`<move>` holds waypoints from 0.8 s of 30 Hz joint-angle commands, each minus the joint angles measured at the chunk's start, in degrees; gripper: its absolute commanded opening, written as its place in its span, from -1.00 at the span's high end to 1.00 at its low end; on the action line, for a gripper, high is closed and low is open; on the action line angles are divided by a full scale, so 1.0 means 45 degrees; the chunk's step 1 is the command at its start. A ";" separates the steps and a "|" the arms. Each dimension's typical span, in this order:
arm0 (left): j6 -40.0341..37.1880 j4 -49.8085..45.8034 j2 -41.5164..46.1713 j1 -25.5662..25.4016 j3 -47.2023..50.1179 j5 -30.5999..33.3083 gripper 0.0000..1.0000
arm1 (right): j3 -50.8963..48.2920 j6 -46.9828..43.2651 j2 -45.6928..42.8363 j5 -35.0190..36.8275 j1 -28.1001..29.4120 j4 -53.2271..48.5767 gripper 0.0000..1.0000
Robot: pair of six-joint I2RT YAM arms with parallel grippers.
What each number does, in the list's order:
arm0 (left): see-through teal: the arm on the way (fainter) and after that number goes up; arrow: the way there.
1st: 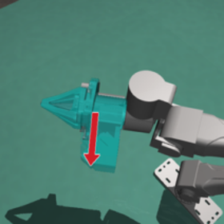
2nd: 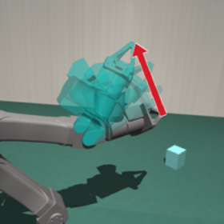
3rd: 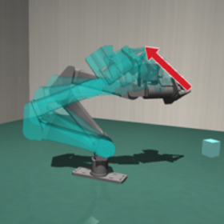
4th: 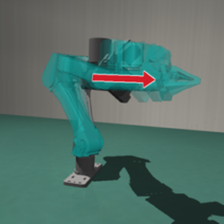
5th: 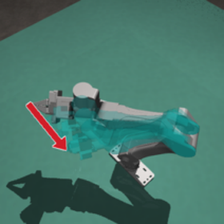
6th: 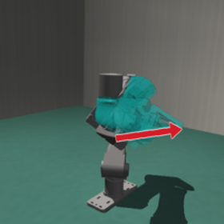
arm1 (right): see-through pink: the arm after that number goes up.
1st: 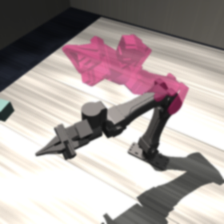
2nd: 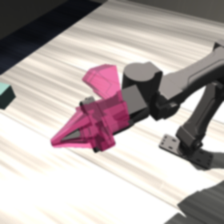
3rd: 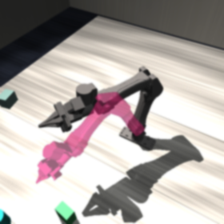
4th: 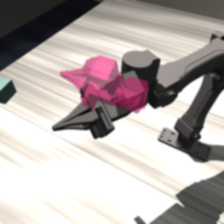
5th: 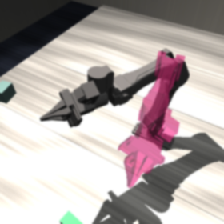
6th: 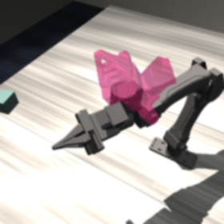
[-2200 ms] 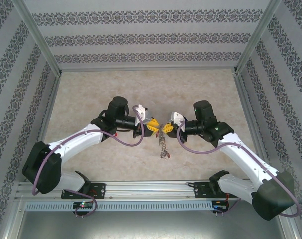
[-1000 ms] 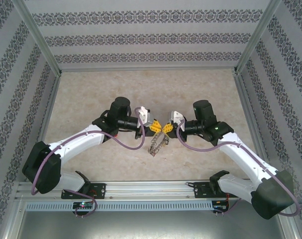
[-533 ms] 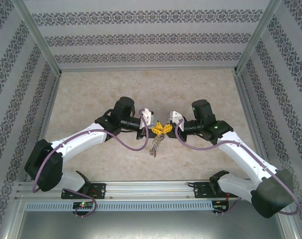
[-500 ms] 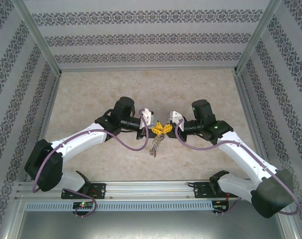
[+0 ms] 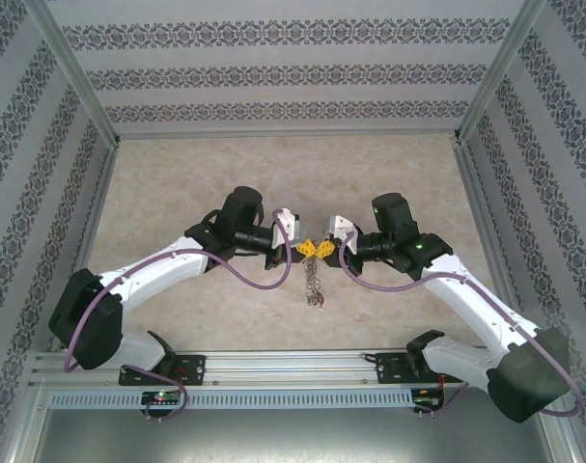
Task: Put the keys on the keyring
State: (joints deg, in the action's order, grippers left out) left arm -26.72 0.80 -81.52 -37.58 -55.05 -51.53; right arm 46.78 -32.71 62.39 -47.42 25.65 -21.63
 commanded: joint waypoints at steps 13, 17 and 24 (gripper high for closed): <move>0.4249 0.6072 0.0224 0.0090 0.1122 -0.1126 1.00 | -0.1243 0.1192 -0.0860 -0.1761 -0.0902 0.2382 0.42; 0.4558 0.6620 0.0107 0.0090 0.1139 -0.1556 1.00 | -0.1420 0.1190 -0.1121 -0.2191 -0.1389 0.2418 0.47; 0.5182 0.7439 -0.0277 0.0072 0.1033 -0.1819 1.00 | -0.1664 0.1480 -0.1681 -0.2569 -0.1728 0.2857 0.52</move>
State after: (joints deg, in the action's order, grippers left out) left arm -6.09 27.24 -81.73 -37.39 -49.69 -56.77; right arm 40.21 -27.24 56.36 -55.64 18.11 -11.49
